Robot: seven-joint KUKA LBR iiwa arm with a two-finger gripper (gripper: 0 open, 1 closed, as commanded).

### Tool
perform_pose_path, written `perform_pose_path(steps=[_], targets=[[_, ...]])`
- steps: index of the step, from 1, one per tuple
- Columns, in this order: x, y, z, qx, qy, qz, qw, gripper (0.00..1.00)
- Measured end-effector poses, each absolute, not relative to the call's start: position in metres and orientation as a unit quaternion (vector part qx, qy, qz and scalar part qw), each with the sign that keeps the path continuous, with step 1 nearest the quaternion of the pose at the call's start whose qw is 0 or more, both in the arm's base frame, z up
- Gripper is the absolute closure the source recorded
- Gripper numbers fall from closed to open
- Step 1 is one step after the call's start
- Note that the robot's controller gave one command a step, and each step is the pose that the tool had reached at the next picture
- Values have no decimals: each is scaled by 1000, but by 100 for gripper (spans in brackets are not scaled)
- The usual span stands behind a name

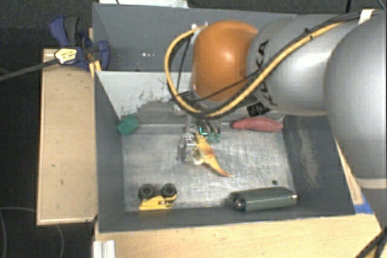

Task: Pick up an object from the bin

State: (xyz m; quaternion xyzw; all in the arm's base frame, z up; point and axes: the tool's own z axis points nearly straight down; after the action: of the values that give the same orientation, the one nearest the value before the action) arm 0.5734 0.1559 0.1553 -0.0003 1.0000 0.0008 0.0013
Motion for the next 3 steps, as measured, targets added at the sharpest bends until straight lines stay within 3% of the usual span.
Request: perform_pose_path(steps=[1,2,3], targets=[[555,105,137,-8,1000,1,2,0],[569,81,112,59,998,-1,2,0],[569,82,77,96,995,6,6,100]])
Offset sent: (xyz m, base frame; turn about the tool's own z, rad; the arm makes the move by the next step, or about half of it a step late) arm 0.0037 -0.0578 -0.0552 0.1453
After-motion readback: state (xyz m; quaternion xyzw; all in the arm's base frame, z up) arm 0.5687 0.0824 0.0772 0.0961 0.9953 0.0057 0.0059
